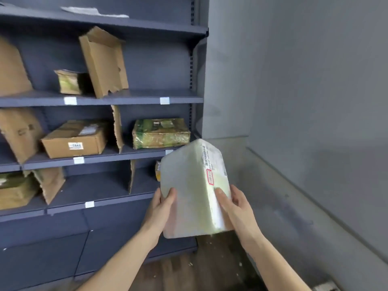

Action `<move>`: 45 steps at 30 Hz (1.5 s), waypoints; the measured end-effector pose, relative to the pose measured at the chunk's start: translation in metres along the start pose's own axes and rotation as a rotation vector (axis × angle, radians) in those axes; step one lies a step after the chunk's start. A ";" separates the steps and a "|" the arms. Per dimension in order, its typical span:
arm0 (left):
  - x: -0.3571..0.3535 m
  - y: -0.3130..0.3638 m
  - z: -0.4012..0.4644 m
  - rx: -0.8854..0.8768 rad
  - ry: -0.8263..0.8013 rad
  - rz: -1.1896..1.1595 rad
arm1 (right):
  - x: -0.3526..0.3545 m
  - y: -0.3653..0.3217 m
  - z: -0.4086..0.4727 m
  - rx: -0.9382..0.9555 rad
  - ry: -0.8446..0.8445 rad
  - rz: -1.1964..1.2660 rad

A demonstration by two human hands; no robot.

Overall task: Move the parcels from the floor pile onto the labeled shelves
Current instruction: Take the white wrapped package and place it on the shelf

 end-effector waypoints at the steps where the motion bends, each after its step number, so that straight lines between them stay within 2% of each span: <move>1: 0.018 0.007 0.000 -0.001 0.031 0.030 | -0.016 -0.002 -0.007 -0.002 -0.043 -0.018; 3: 0.053 0.025 0.002 -0.025 0.053 0.103 | -0.042 -0.001 -0.018 -0.029 -0.156 -0.042; 7: 0.107 0.058 0.003 -0.077 -0.050 0.230 | -0.077 0.008 -0.034 -0.211 -0.352 0.025; 9: 0.124 0.065 0.006 -0.096 -0.087 0.292 | -0.094 0.013 -0.042 -0.218 -0.401 0.013; 14: 0.164 0.064 0.014 -0.154 -0.037 0.374 | -0.145 0.012 -0.053 -0.159 -0.393 0.000; 19: 0.215 0.063 0.010 -0.129 0.046 0.353 | -0.205 0.001 -0.060 -0.058 -0.367 0.022; 22: 0.250 0.056 0.004 -0.005 0.112 0.173 | -0.236 -0.022 -0.060 0.041 -0.303 0.000; 24: 0.280 0.043 0.000 0.120 0.117 -0.005 | -0.257 -0.043 -0.062 0.151 -0.316 -0.155; 27: 0.317 0.024 -0.005 0.253 0.104 -0.476 | -0.290 -0.075 -0.070 0.374 -0.371 -0.395; 29: 0.328 0.021 -0.008 0.249 0.115 -0.791 | -0.312 -0.092 -0.076 0.551 -0.317 -0.610; 31: 0.331 0.022 -0.011 0.200 0.118 -1.055 | -0.333 -0.105 -0.084 0.742 -0.193 -0.806; 33: 0.331 0.025 -0.011 0.104 0.039 -1.167 | -0.353 -0.111 -0.094 0.973 -0.117 -0.900; 35: 0.333 0.027 -0.011 0.026 0.010 -1.234 | -0.367 -0.111 -0.097 1.073 -0.119 -0.959; 38: 0.337 0.028 -0.013 -0.044 0.025 -1.256 | -0.369 -0.109 -0.096 1.068 -0.164 -0.806; 40: 0.335 0.023 -0.012 0.002 0.100 -1.314 | -0.356 -0.106 -0.092 1.019 -0.053 -0.527; 41: 0.333 0.019 -0.011 0.051 0.155 -1.353 | -0.349 -0.101 -0.087 0.913 -0.005 -0.381; 42: 0.330 0.019 -0.010 0.089 0.197 -1.380 | -0.345 -0.095 -0.083 0.758 -0.026 -0.272; 43: 0.328 0.019 -0.007 0.094 0.204 -1.378 | -0.346 -0.089 -0.078 0.621 -0.070 -0.249; 44: 0.325 0.022 -0.006 0.064 0.177 -1.361 | -0.348 -0.083 -0.076 0.574 -0.087 -0.304; 45: 0.323 0.025 -0.004 0.014 0.118 -1.347 | -0.351 -0.081 -0.076 0.611 -0.078 -0.393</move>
Point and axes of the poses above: each hand's wrist, its own z-axis towards the middle knuckle, its own x-axis out of the back of the hand, y = z × x, the point moved 3 cm from there along z, towards the middle knuckle, and after that the axes turned 15 degrees about -x, right-handed, at the moved point
